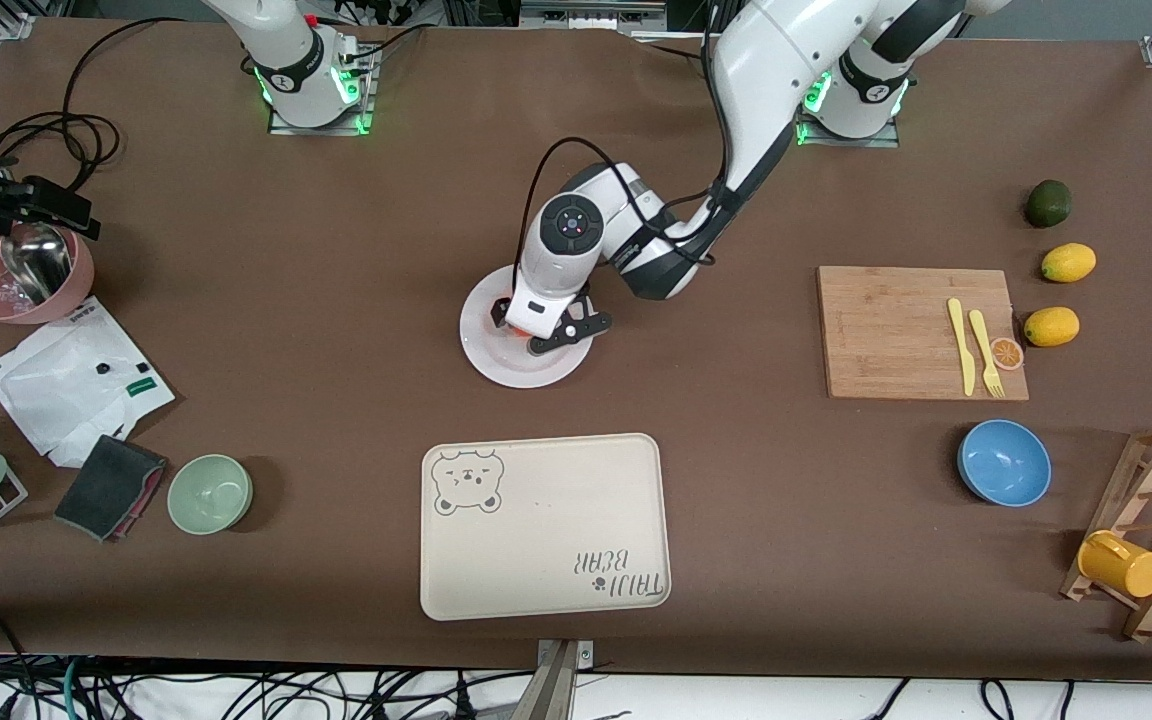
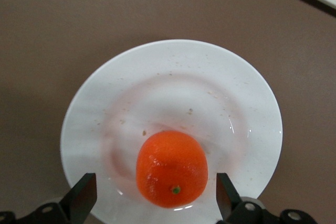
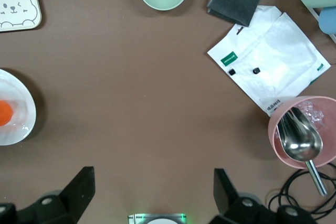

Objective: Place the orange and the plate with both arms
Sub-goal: 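Lower the orange onto the plate and open the left gripper, then raise the left gripper away while the right gripper reaches the plate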

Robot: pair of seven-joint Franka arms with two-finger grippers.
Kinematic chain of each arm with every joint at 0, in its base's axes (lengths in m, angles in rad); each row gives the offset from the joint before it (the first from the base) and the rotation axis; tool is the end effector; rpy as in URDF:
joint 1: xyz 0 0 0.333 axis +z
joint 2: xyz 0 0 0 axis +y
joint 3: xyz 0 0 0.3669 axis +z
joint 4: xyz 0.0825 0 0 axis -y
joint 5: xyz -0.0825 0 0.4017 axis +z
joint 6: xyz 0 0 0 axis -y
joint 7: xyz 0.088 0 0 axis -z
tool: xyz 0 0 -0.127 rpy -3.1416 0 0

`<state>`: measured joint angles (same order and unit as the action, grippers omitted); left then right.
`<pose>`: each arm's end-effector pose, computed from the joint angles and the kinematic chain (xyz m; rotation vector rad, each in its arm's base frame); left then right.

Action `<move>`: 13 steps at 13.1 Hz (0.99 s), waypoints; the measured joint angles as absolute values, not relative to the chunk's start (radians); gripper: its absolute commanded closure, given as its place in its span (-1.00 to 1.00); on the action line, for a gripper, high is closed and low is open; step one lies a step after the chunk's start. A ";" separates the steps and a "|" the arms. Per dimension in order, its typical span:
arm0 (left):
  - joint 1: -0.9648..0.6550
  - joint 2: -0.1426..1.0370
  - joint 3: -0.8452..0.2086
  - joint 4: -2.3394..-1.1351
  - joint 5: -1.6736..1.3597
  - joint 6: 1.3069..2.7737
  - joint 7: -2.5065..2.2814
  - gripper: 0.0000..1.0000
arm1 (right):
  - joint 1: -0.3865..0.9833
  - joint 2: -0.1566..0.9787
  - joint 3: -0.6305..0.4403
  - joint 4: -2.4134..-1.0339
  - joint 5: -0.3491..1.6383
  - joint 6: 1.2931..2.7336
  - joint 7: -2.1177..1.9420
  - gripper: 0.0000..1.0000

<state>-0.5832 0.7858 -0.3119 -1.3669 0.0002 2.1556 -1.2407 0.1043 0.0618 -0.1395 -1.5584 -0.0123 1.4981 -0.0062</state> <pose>0.5363 -0.5786 0.2762 2.9224 0.6479 -0.2591 0.5817 -0.0195 0.6203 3.1171 -0.0458 -0.1903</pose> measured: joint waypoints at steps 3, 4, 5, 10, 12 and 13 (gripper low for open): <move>-0.532 0.666 -0.310 -1.361 0.002 1.938 -1.205 -1.00 | 0.109 0.126 -0.137 -1.559 -0.012 1.531 -0.007 -1.00; -0.503 0.625 -0.309 -1.361 0.003 1.863 -1.161 -1.00 | 0.109 0.155 -0.135 -1.560 -0.012 1.531 -0.007 -1.00; -0.473 0.595 -0.306 -1.361 0.003 1.803 -1.115 -1.00 | 0.109 0.182 -0.135 -1.561 -0.012 1.533 -0.007 -1.00; -0.256 0.475 -0.303 -1.361 0.004 1.585 -0.780 -1.00 | 0.118 0.327 -0.131 -1.562 0.099 1.537 -0.007 -1.00; -0.172 0.427 -0.305 -1.361 0.004 1.519 -0.655 -1.00 | 0.120 0.368 -0.131 -1.563 0.212 1.540 -0.007 -1.00; -0.135 0.401 -0.306 -1.361 0.004 1.493 -0.593 -1.00 | 0.120 0.385 -0.131 -1.567 0.262 1.551 -0.006 -1.00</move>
<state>-0.1355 0.4011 -0.3062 -1.3607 0.0040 1.4926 -0.5932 0.1203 0.3846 -0.1311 -1.5666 0.2619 1.5509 -0.0064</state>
